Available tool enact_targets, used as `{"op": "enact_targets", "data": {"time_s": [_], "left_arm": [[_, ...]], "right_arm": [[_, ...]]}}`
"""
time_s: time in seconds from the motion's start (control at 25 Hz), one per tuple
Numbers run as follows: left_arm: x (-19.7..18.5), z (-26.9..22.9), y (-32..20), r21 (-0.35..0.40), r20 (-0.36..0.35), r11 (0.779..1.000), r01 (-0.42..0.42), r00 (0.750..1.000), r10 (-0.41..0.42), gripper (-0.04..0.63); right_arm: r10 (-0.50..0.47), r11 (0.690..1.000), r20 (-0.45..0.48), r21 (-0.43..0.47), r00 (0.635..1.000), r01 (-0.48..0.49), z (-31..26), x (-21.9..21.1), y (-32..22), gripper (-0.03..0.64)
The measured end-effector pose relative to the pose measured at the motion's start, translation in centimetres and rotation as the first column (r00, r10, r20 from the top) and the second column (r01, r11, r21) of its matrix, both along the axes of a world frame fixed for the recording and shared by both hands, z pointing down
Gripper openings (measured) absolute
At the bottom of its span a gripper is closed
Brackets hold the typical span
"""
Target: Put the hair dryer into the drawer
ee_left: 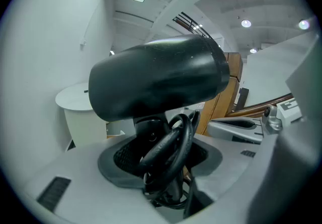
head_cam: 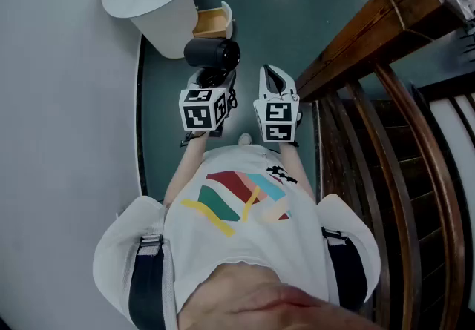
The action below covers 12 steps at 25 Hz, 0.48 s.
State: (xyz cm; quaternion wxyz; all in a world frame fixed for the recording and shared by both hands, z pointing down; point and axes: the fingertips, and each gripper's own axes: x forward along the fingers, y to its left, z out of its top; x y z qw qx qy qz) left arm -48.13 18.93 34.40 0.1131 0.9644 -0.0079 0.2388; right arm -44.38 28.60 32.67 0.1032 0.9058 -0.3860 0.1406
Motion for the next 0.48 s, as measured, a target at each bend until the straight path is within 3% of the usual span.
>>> {"op": "enact_targets", "data": {"time_s": [0.32, 0.48], "left_arm": [[0.7, -0.1, -1.4, -0.052, -0.004, 0.998, 0.025, 1.0, -0.025, 0.229], [0.7, 0.1, -1.9, -0.027, 0.006, 0.999, 0.026, 1.0, -0.026, 0.229]], "right_arm": [[-0.001, 1.0, 0.023, 0.008, 1.0, 0.001, 0.4, 1.0, -0.8, 0.011], [-0.001, 1.0, 0.05, 0.013, 0.999, 0.0, 1.0, 1.2, -0.8, 0.011]]}}
